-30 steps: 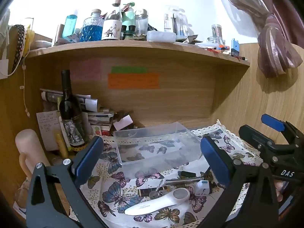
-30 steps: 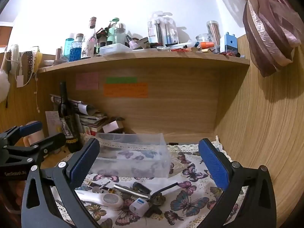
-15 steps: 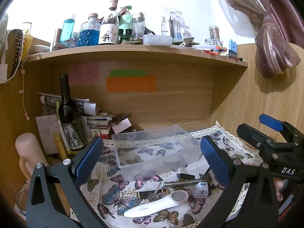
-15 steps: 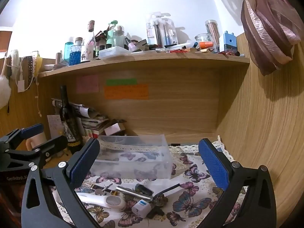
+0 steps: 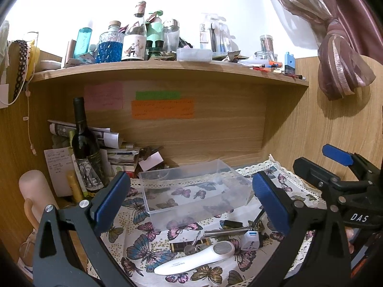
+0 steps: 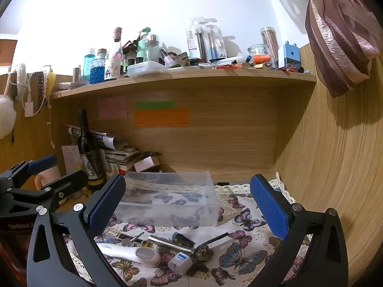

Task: Organize rigid objects

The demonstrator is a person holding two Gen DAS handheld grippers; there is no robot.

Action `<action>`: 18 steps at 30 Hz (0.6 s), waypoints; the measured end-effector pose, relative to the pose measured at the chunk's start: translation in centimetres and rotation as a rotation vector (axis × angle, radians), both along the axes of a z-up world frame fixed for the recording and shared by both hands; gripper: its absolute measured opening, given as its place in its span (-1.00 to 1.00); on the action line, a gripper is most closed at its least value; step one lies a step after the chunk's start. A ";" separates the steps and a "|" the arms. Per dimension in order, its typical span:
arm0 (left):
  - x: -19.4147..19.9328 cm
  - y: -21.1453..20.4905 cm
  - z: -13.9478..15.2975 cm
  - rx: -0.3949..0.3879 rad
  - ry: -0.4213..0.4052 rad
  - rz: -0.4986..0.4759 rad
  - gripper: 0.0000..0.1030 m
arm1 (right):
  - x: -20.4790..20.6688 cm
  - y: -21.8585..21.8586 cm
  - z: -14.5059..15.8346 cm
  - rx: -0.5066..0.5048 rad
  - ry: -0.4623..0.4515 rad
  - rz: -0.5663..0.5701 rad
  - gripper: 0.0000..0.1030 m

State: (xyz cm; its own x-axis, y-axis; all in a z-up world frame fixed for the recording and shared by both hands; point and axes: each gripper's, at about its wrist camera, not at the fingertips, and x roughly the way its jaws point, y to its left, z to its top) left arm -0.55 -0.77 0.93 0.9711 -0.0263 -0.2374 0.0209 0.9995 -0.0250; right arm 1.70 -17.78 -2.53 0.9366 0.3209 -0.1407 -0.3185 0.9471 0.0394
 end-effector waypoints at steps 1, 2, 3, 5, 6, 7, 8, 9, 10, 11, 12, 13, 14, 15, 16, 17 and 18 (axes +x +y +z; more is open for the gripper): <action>0.0 0.0 0.0 -0.001 0.000 0.000 1.00 | 0.0 0.0 0.0 0.000 0.001 0.002 1.00; 0.0 0.0 0.0 -0.002 0.000 0.000 1.00 | 0.0 0.0 0.0 0.001 0.001 0.002 1.00; 0.0 -0.1 0.0 0.000 -0.001 0.002 1.00 | 0.0 0.0 0.0 0.000 0.001 0.001 1.00; -0.1 -0.1 0.0 0.000 -0.001 0.002 1.00 | 0.1 0.0 0.0 -0.001 0.001 0.001 1.00; 0.0 -0.1 0.0 0.001 -0.001 0.001 1.00 | 0.1 0.0 0.0 0.000 0.001 0.002 1.00; 0.0 -0.1 0.0 0.001 -0.001 0.002 1.00 | 0.0 0.0 0.0 0.000 0.001 0.002 1.00; 0.0 -0.1 0.0 0.000 0.000 0.002 1.00 | 0.1 0.0 0.0 0.000 0.001 0.002 1.00; 0.0 -0.1 0.0 -0.001 0.000 0.001 1.00 | 0.1 0.0 0.0 0.002 0.001 0.002 1.00; -0.1 0.0 0.0 -0.003 -0.001 -0.002 1.00 | 0.1 0.0 0.0 0.003 0.002 0.002 1.00; -0.1 -0.1 0.1 -0.003 -0.001 -0.002 1.00 | 0.1 0.0 0.0 0.004 0.004 0.003 1.00; -0.1 -0.1 0.1 -0.002 -0.001 0.000 1.00 | 0.1 0.0 0.0 0.002 0.003 0.003 1.00; -0.1 0.0 0.1 -0.002 -0.001 -0.001 1.00 | 0.0 0.1 0.0 0.002 0.003 0.002 1.00; -0.1 -0.1 0.1 -0.001 -0.001 -0.001 1.00 | 0.0 0.1 0.1 0.002 0.003 0.003 1.00; -0.1 -0.1 0.2 -0.001 -0.001 -0.003 1.00 | 0.1 0.1 0.1 0.002 0.004 0.003 1.00; -0.1 -0.1 0.1 -0.003 -0.001 -0.001 1.00 | 0.1 0.1 0.1 0.003 0.005 0.002 1.00; -0.1 -0.1 0.1 -0.004 -0.002 0.000 1.00 | 0.1 0.1 0.1 0.004 0.005 0.003 1.00; -0.1 -0.1 0.1 -0.004 -0.001 0.000 1.00 | 0.1 0.1 0.1 0.004 0.006 0.003 1.00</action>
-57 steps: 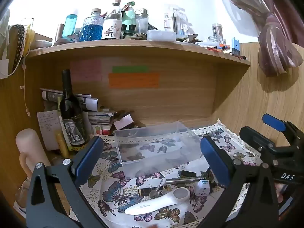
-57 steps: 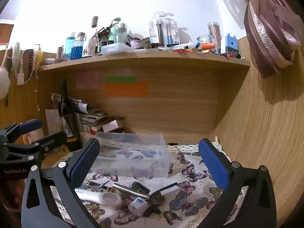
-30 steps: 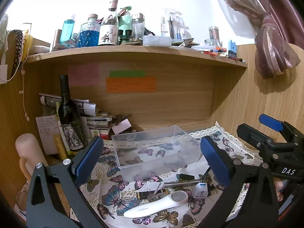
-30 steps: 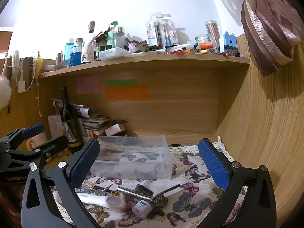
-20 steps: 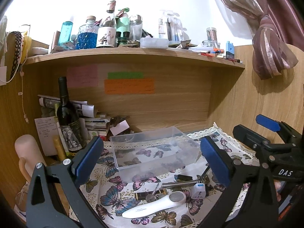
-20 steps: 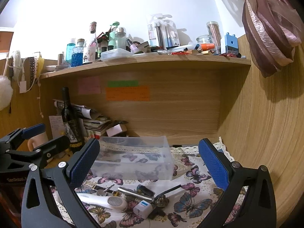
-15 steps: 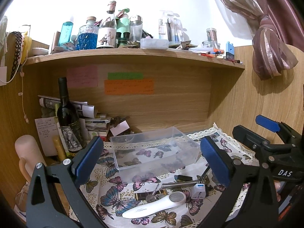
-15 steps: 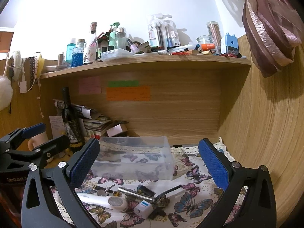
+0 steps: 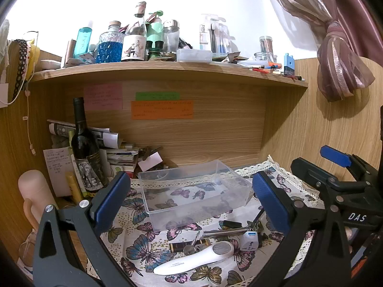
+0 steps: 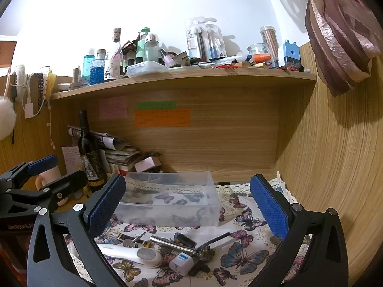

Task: Organize rigid objects

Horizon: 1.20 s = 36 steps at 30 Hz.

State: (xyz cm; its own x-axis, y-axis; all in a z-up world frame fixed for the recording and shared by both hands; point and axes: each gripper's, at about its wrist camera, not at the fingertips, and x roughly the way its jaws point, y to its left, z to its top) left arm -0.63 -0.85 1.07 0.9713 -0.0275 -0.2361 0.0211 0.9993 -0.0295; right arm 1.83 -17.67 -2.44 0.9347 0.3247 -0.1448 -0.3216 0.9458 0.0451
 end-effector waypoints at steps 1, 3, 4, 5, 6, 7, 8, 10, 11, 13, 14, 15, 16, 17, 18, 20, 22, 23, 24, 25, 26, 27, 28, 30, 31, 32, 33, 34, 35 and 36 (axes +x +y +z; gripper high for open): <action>0.0 0.0 0.0 0.000 0.000 0.000 1.00 | 0.0 0.0 0.0 0.000 0.000 -0.001 1.00; 0.0 -0.1 0.0 -0.001 0.003 -0.001 1.00 | 0.0 0.0 0.0 -0.001 0.000 -0.001 1.00; 0.0 -0.1 0.1 -0.002 0.005 -0.001 1.00 | 0.0 0.0 0.0 -0.001 0.001 -0.002 1.00; 0.0 -0.1 0.1 -0.001 0.005 -0.002 1.00 | 0.0 -0.1 0.0 0.000 0.000 0.000 1.00; 0.1 -0.1 0.1 -0.002 0.005 -0.001 1.00 | 0.0 -0.1 0.0 0.000 0.000 0.000 1.00; 0.1 -0.1 0.1 -0.001 0.005 -0.001 1.00 | 0.0 0.0 0.0 0.000 0.000 0.000 1.00; 0.1 -0.1 0.1 -0.001 0.005 0.000 1.00 | 0.0 0.0 0.0 0.000 0.000 0.000 1.00; 0.1 0.0 0.1 -0.002 0.005 -0.002 1.00 | 0.0 0.0 0.0 0.000 0.001 0.001 1.00; 0.1 -0.1 0.1 -0.002 0.005 -0.002 1.00 | 0.0 0.1 0.0 0.000 0.000 0.000 1.00; 0.1 0.0 0.1 -0.003 0.005 -0.003 1.00 | 0.0 0.0 0.0 -0.001 0.000 -0.001 1.00; 0.1 0.0 0.1 -0.003 0.005 -0.003 1.00 | 0.0 0.0 0.0 -0.001 0.000 -0.001 1.00; 0.1 0.0 0.1 -0.003 0.005 -0.002 1.00 | 0.0 0.1 0.0 0.000 0.001 0.000 1.00; 0.1 -0.1 0.1 -0.003 0.005 -0.002 1.00 | 0.0 0.0 0.0 0.000 0.001 -0.001 1.00; 0.1 -0.1 0.1 -0.003 0.006 -0.002 1.00 | 0.0 0.0 0.0 0.000 0.001 -0.001 1.00; 0.1 -0.1 0.1 -0.003 0.006 -0.002 1.00 | 0.0 0.0 0.0 0.000 0.001 -0.001 1.00; 0.1 0.0 0.1 -0.002 0.005 -0.001 1.00 | 0.0 0.0 0.0 0.002 0.003 0.002 1.00; 0.1 0.0 0.1 -0.003 0.005 -0.003 1.00 | 0.0 0.1 0.0 0.001 0.005 0.001 1.00; 0.1 0.0 0.0 -0.003 0.005 -0.003 1.00 | 0.0 0.1 0.0 0.001 0.005 0.000 1.00; 0.1 0.0 0.0 -0.003 0.006 -0.003 1.00 | 0.1 0.0 -0.1 0.001 0.004 0.000 1.00; 0.1 0.0 0.0 -0.003 0.005 -0.003 1.00 | 0.1 0.1 -0.1 0.002 0.004 0.001 1.00; 0.0 0.0 0.0 -0.003 0.005 -0.003 1.00 | 0.1 0.0 -0.1 0.002 0.006 0.002 1.00; 0.1 0.0 0.0 -0.002 0.005 -0.003 1.00 | 0.1 0.1 -0.1 0.003 0.007 0.002 1.00; 0.0 0.0 0.0 -0.002 0.005 -0.002 1.00 | 0.1 0.0 -0.1 0.002 0.006 0.001 1.00; 0.0 0.0 0.0 -0.002 0.005 -0.003 1.00 | 0.1 0.2 -0.1 0.001 0.007 0.000 1.00; 0.0 0.1 0.0 -0.003 0.005 -0.003 1.00 | 0.1 0.1 -0.1 0.000 0.010 0.000 1.00; 0.1 0.1 0.0 -0.004 0.007 -0.004 1.00 | 0.1 0.2 -0.1 0.000 0.011 0.000 1.00; 0.2 0.1 0.0 -0.003 0.009 -0.005 1.00 | 0.1 0.3 -0.1 0.000 0.013 0.001 1.00; 0.2 0.1 -0.1 -0.003 0.011 -0.005 1.00 | 0.1 0.4 -0.1 0.001 0.014 0.000 1.00; 0.2 0.1 -0.1 0.000 0.013 -0.004 1.00 | 0.1 0.3 -0.2 0.001 0.014 0.000 1.00; 0.5 0.3 -0.2 0.001 0.017 -0.004 1.00 | 0.1 0.3 -0.2 0.001 0.014 0.000 1.00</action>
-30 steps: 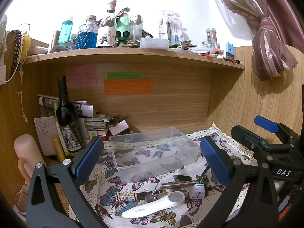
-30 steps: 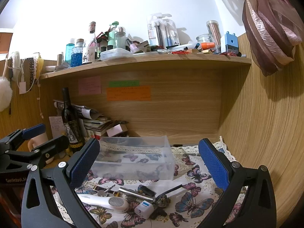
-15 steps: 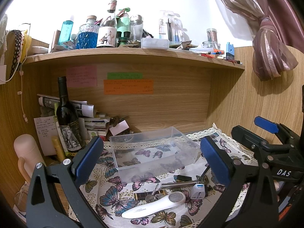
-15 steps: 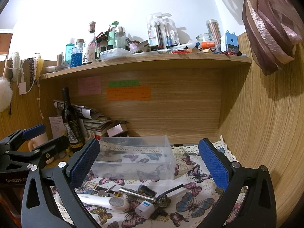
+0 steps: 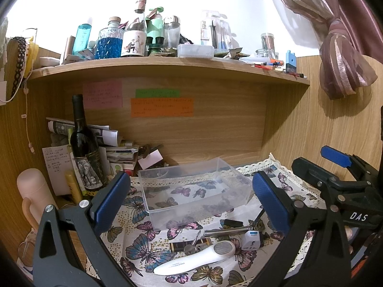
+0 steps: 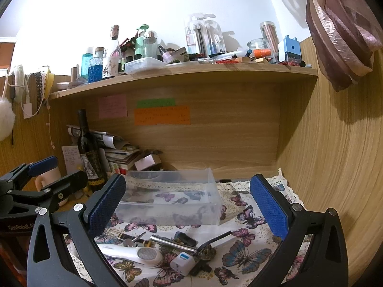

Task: Organize rigid objects

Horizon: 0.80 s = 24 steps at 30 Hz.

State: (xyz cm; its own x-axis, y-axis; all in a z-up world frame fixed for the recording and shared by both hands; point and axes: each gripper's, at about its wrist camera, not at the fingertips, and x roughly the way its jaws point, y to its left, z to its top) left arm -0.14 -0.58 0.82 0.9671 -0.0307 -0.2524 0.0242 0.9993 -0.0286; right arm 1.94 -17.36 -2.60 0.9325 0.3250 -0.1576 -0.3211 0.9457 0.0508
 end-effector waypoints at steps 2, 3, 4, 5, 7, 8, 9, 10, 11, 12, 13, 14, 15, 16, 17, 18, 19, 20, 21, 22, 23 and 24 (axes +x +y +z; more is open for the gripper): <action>0.5 0.1 -0.2 0.008 0.011 0.011 1.00 | 0.0 0.1 0.0 0.000 0.008 -0.005 1.00; 0.7 0.2 -0.3 0.009 0.019 0.015 1.00 | 0.1 0.0 -0.2 0.000 0.016 -0.008 1.00; 0.9 0.4 -0.5 0.008 0.030 0.016 1.00 | 0.3 0.1 -0.3 -0.002 0.028 -0.010 1.00; 1.1 0.5 -0.6 0.005 0.039 0.011 1.00 | 0.6 0.0 -0.5 -0.003 0.040 -0.010 1.00; 1.7 0.9 -1.2 -0.012 0.067 -0.008 1.00 | 1.0 0.0 -0.8 -0.008 0.066 -0.015 1.00; 2.0 1.2 -1.4 -0.020 0.084 -0.017 1.00 | 1.4 -0.3 -1.0 -0.009 0.080 -0.019 1.00; 2.2 1.3 -1.7 -0.023 0.097 -0.025 1.00 | 1.6 -0.4 -1.3 -0.011 0.098 -0.029 1.00; 2.5 1.4 -2.1 -0.025 0.111 -0.031 1.00 | 1.8 -0.5 -1.6 -0.009 0.113 -0.038 1.00; 2.8 1.6 -2.6 -0.023 0.128 -0.031 1.00 | 2.1 -0.6 -1.9 -0.008 0.129 -0.038 1.00; 3.0 1.6 -3.0 -0.016 0.144 -0.027 1.00 | 2.4 -0.8 -2.3 -0.008 0.151 -0.036 1.00; 3.3 1.7 -3.6 -0.009 0.164 -0.025 1.00 | 2.7 -0.9 -2.7 -0.007 0.172 -0.035 1.00; 3.6 1.8 -4.0 -0.008 0.180 -0.026 1.00 | 3.1 -1.1 -3.0 -0.006 0.191 -0.036 1.00; 4.0 1.8 -4.7 -0.011 0.206 -0.032 1.00 | 3.4 -1.2 -3.5 -0.008 0.211 -0.038 1.00; 4.3 1.9 -5.2 -0.016 0.228 -0.041 1.00 | 3.7 -1.3 -3.9 -0.011 0.228 -0.041 1.00; 4.7 1.9 -5.8 -0.021 0.256 -0.052 1.00 | 3.9 -1.3 -4.3 -0.015 0.244 -0.044 1.00; 4.9 1.9 -6.4 -0.022 0.276 -0.058 1.00 | 4.1 -1.3 -4.9 -0.020 0.261 -0.043 1.00; 5.2 1.8 -7.0 -0.020 0.299 -0.067 1.00 | 4.4 -1.4 -5.3 -0.024 0.274 -0.041 0.99; 5.4 1.6 -7.8 -0.014 0.322 -0.076 1.00 | 4.6 -1.5 -5.8 -0.028 0.291 -0.037 0.99; 5.6 1.4 -8.3 -0.009 0.340 -0.083 1.00 | 4.7 -1.5 -6.2 -0.035 0.305 -0.033 0.99; 5.8 1.2 -8.8 -0.006 0.361 -0.096 0.94 | 4.8 -1.4 -6.7 -0.044 0.321 -0.032 0.95; 6.0 0.9 -9.1 -0.004 0.380 -0.108 0.81 | 4.9 -1.3 -7.1 -0.053 0.337 -0.032 0.92; 6.2 0.6 -9.7 -0.001 0.407 -0.127 0.75 | 5.0 -1.1 -7.6 -0.061 0.355 -0.029 0.83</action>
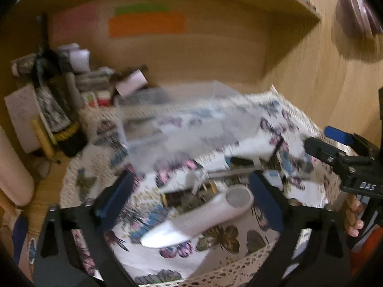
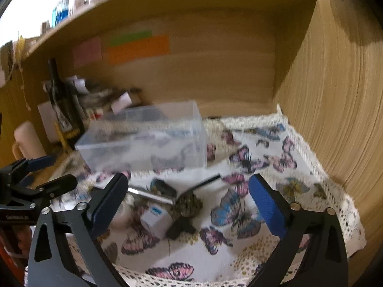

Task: Organize rigid objects
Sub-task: 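Grasp the white travel adaptor with the right gripper while the left gripper grasps the white handheld device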

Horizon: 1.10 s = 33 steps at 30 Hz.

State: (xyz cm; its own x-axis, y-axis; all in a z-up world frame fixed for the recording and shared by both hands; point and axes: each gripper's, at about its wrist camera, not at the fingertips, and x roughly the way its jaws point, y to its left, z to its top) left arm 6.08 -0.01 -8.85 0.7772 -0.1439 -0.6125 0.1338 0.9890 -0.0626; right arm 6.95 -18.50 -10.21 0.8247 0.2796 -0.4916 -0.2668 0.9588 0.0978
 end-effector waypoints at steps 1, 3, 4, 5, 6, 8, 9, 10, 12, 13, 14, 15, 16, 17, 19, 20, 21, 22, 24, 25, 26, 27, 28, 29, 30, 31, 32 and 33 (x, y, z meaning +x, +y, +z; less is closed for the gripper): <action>0.2 -0.2 -0.4 -0.002 0.019 -0.016 0.69 | 0.2 0.1 -0.3 -0.002 0.018 0.008 0.71; 0.3 -0.7 -1.0 -0.012 0.050 -0.041 0.68 | 0.5 0.2 -1.2 0.001 0.058 0.030 0.56; 0.4 -0.9 -1.3 -0.017 0.066 -0.055 0.67 | 0.6 0.3 -1.6 0.004 0.073 0.039 0.49; 0.5 -1.1 -1.6 -0.017 0.078 -0.066 0.64 | 0.7 0.4 -1.9 0.006 0.086 0.048 0.45; 0.6 -1.4 -2.0 -0.015 0.092 -0.077 0.62 | 0.7 0.4 -2.2 0.009 0.096 0.053 0.38; 0.9 -2.0 -2.7 -0.010 0.126 -0.104 0.52 | 0.7 0.5 -2.7 0.012 0.112 0.066 0.30; 1.1 -2.1 -3.0 -0.006 0.139 -0.113 0.49 | 0.7 0.4 -2.9 0.011 0.118 0.071 0.23; 1.4 -2.4 -3.4 -0.002 0.162 -0.128 0.43 | 0.6 0.4 -3.0 0.009 0.122 0.074 0.16; 1.8 -2.8 -4.2 0.003 0.200 -0.154 0.31 | 0.5 0.4 -3.2 0.010 0.128 0.082 0.07; 1.8 -3.0 -4.4 0.018 0.203 -0.153 0.29 | 0.5 0.4 -3.2 0.012 0.131 0.087 0.00; 1.9 -3.2 -4.6 0.022 0.207 -0.158 0.27 | 0.5 0.4 -3.3 0.012 0.134 0.090 -0.04; 2.0 -3.3 -4.8 0.021 0.215 -0.166 0.24 | 0.4 0.4 -3.4 0.014 0.139 0.098 -0.13; 2.0 -3.3 -4.8 0.019 0.221 -0.172 0.16 | 0.5 0.5 -3.5 0.014 0.143 0.104 -0.21; 2.0 -3.4 -5.0 0.020 0.231 -0.179 0.09 | 0.5 0.5 -3.6 0.015 0.148 0.110 -0.23; 1.8 -3.6 -5.1 0.031 0.236 -0.183 0.02 | 0.5 0.7 -3.7 0.022 0.159 0.134 -0.26; 1.6 -3.7 -5.1 0.042 0.235 -0.186 -0.04 | 0.6 0.8 -3.8 0.025 0.162 0.144 -0.26; 1.5 -3.6 -5.1 0.048 0.236 -0.189 -0.07 | 0.6 1.0 -3.8 0.025 0.164 0.154 -0.26; 1.3 -3.6 -5.1 0.050 0.237 -0.190 -0.12 | 0.6 1.3 -3.9 0.021 0.166 0.164 -0.26; 1.0 -3.2 -5.0 0.047 0.239 -0.179 -0.18 | 0.7 1.8 -4.2 0.015 0.173 0.182 -0.26; 0.9 -3.0 -5.0 0.045 0.239 -0.171 -0.22 | 0.8 2.0 -4.3 0.013 0.177 0.190 -0.26; 0.8 -2.7 -5.0 0.043 0.239 -0.158 -0.26 | 1.0 2.3 -4.5 0.011 0.186 0.197 -0.26; 0.7 -2.3 -4.9 0.041 0.241 -0.140 -0.27 | 1.2 2.5 -4.7 0.010 0.195 0.203 -0.26; 0.6 -1.9 -5.0 0.035 0.244 -0.130 -0.29 | 1.4 2.6 -4.9 0.011 0.203 0.210 -0.26; 0.7 -1.6 -5.0 0.024 0.250 -0.124 -0.29 | 1.5 2.8 -5.0 0.012 0.212 0.217 -0.26; 0.7 -1.3 -5.1 0.012 0.257 -0.122 -0.29 | 1.8 3.1 -5.2 0.009 0.221 0.220 -0.26; 0.8 -1.1 -5.1 0.003 0.264 -0.125 -0.29 | 1.9 3.3 -5.4 0.006 0.227 0.221 -0.26; 1.1 -1.0 -5.3 -0.008 0.277 -0.129 -0.29 | 2.0 3.5 -5.5 0.006 0.233 0.223 -0.26; 1.4 -1.1 -5.5 -0.018 0.290 -0.130 -0.29 | 2.2 3.6 -5.6 0.008 0.239 0.225 -0.26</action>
